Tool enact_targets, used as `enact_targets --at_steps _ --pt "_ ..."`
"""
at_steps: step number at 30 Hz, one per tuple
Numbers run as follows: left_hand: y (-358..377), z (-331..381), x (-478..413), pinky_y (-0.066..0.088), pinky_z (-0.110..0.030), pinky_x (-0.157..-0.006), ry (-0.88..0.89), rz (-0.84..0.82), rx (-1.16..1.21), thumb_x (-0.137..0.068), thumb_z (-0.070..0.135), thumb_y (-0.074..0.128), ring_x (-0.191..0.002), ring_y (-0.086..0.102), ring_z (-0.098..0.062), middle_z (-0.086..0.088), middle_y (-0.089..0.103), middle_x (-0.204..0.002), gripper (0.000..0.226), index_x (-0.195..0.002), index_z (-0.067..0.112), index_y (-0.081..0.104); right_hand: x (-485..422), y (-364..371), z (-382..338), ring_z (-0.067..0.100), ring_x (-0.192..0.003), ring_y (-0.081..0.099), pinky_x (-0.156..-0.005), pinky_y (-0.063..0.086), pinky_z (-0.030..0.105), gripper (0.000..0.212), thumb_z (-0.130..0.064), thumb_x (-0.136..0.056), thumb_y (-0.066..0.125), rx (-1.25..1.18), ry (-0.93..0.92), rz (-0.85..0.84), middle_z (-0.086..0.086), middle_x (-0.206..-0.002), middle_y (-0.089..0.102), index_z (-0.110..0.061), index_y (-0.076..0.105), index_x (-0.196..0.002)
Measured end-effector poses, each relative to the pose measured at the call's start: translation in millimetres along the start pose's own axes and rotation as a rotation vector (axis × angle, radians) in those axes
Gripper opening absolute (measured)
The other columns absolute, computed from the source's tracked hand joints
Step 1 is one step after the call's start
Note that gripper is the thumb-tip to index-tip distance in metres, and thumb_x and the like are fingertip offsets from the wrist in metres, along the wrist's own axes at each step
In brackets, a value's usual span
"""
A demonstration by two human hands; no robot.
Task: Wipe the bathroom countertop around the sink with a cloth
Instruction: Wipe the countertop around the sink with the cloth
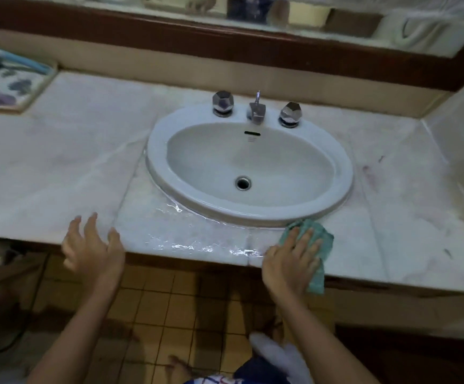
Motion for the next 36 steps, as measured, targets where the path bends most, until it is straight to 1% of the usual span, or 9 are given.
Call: enact_targets --at_steps 3,8,13,18,25,28,30,33,36 --pt "-11.5 -45.1 -46.9 0.022 -0.061 -0.106 -0.037 -0.054 -0.131 -0.094 0.027 0.052 -0.139 0.022 -0.039 -0.010 0.027 -0.155 0.047 -0.139 0.015 0.046 51.8 20.9 -71.4 0.040 -0.146 -0.007 -0.116 0.002 0.055 0.070 -0.039 -0.093 0.029 -0.027 -0.078 -0.001 0.018 -0.160 -0.007 -0.010 0.005 -0.154" --pt "-1.7 -65.3 -52.5 0.025 -0.061 -0.107 0.091 -0.175 -0.266 -0.099 0.034 0.047 -0.141 0.022 -0.040 -0.009 0.028 -0.158 0.046 -0.142 0.020 0.044 113.8 57.4 -193.1 0.034 -0.144 -0.023 -0.117 -0.009 0.051 0.071 -0.038 -0.093 0.023 0.017 -0.508 -0.143 0.010 -0.157 -0.022 -0.019 -0.010 -0.152" --pt "-13.9 -68.8 -55.2 0.036 -0.052 -0.105 0.156 -0.281 -0.232 -0.097 0.040 0.050 -0.143 0.026 -0.034 -0.005 0.029 -0.159 0.053 -0.147 0.023 0.043 96.7 58.2 -171.1 0.021 -0.147 -0.014 -0.119 0.012 0.047 0.069 -0.039 -0.090 0.023 0.139 -0.842 -0.106 -0.002 -0.161 -0.011 -0.029 -0.002 -0.153" --pt "-14.8 -82.0 -58.9 0.036 -0.039 -0.108 0.212 -0.424 -0.218 -0.096 0.036 0.050 -0.149 0.013 -0.019 0.009 0.010 -0.164 0.060 -0.152 0.033 0.029 76.6 53.1 -167.3 0.021 -0.149 -0.004 -0.119 0.012 0.044 0.069 -0.047 -0.088 0.018 0.163 -0.758 -0.077 -0.004 -0.160 -0.009 -0.031 -0.001 -0.152" --pt "-17.6 -82.7 -58.9 0.026 -0.028 -0.112 0.200 -0.484 -0.141 -0.099 0.031 0.044 -0.150 -0.001 -0.010 0.017 -0.003 -0.162 0.061 -0.153 0.036 0.018 88.1 76.8 -285.8 0.030 -0.148 -0.008 -0.119 0.004 0.047 0.076 -0.059 -0.086 -0.004 0.127 -0.648 -0.070 0.008 -0.161 -0.013 -0.024 -0.007 -0.153" --pt "-23.1 -82.0 -63.1 0.026 -0.026 -0.112 0.232 -0.431 -0.091 -0.099 0.028 0.046 -0.149 0.008 -0.010 0.019 0.007 -0.161 0.055 -0.151 0.036 0.029 91.1 92.7 -343.0 0.035 -0.147 -0.010 -0.119 0.002 0.050 0.071 -0.055 -0.090 0.002 0.117 -0.640 -0.104 0.010 -0.161 -0.011 -0.022 -0.005 -0.153" --pt "-30.3 -82.9 -75.8 0.034 -0.026 -0.106 0.221 -0.369 -0.019 -0.097 0.024 0.051 -0.140 0.028 -0.010 0.018 0.032 -0.154 0.043 -0.139 0.032 0.050 109.4 103.8 -374.6 0.036 -0.147 -0.007 -0.117 0.004 0.051 0.070 -0.052 -0.091 0.007 0.119 -0.714 -0.119 0.010 -0.161 -0.007 -0.022 0.000 -0.154" --pt "-43.3 -87.4 -115.2 0.041 -0.025 -0.085 0.149 -0.284 0.137 -0.091 0.012 0.058 -0.112 0.053 -0.016 0.010 0.063 -0.117 0.024 -0.110 0.024 0.070 147.9 115.5 -394.9 0.036 -0.146 0.009 -0.116 0.010 0.049 0.064 -0.048 -0.095 0.024 0.140 -0.987 -0.137 0.007 -0.161 0.010 -0.026 0.012 -0.154" --pt "-62.2 -106.6 -166.2 0.038 -0.028 -0.086 0.091 -0.166 0.181 -0.082 0.011 0.057 -0.103 0.058 -0.027 -0.001 0.066 -0.106 0.024 -0.101 0.015 0.071 146.8 114.4 -383.1 0.029 -0.147 0.013 -0.111 0.012 0.044 0.056 -0.046 -0.098 0.024 0.210 -1.228 -0.159 -0.003 -0.161 0.014 -0.035 0.015 -0.152"
Point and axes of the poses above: each hand's wrist, its own x-axis away from the middle knuckle, its own y-axis out of the palm, z = x × y, the point moved 10 cm from there along -x, towards the middle knuckle
